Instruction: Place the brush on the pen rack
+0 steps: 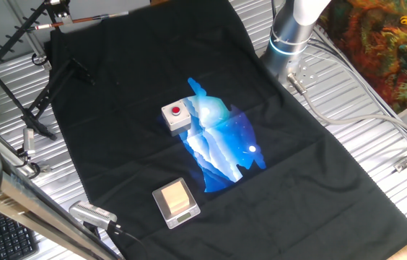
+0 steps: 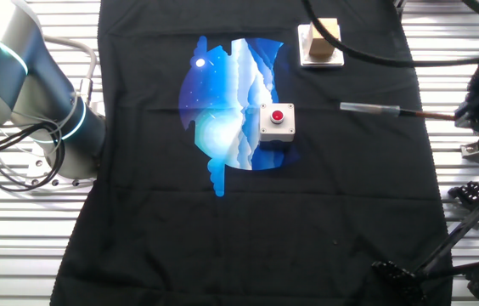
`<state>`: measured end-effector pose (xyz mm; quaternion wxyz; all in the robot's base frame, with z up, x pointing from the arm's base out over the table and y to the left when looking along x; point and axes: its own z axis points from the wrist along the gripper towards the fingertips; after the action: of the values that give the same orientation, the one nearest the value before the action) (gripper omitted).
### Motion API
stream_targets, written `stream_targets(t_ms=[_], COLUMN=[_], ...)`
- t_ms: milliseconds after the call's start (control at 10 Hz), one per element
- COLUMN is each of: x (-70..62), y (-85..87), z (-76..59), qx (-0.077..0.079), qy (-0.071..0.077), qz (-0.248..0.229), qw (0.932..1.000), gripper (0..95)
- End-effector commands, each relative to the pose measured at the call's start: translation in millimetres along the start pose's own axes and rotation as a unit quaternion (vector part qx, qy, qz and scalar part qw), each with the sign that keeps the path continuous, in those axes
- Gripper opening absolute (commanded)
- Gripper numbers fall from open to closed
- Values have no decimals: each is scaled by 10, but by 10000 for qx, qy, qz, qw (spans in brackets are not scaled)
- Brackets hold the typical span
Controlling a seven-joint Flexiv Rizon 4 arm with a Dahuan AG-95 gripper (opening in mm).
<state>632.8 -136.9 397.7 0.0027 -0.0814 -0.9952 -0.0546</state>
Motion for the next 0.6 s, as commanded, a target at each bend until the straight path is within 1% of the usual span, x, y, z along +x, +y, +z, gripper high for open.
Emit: stream_targets(t_ms=[100,600], x=[-19,-156], y=[-26,-171], z=[50,196], qx=[30,74], qy=[-59,-109], qz=[-10,-17], qw=[10000,9999], gripper=[0,0])
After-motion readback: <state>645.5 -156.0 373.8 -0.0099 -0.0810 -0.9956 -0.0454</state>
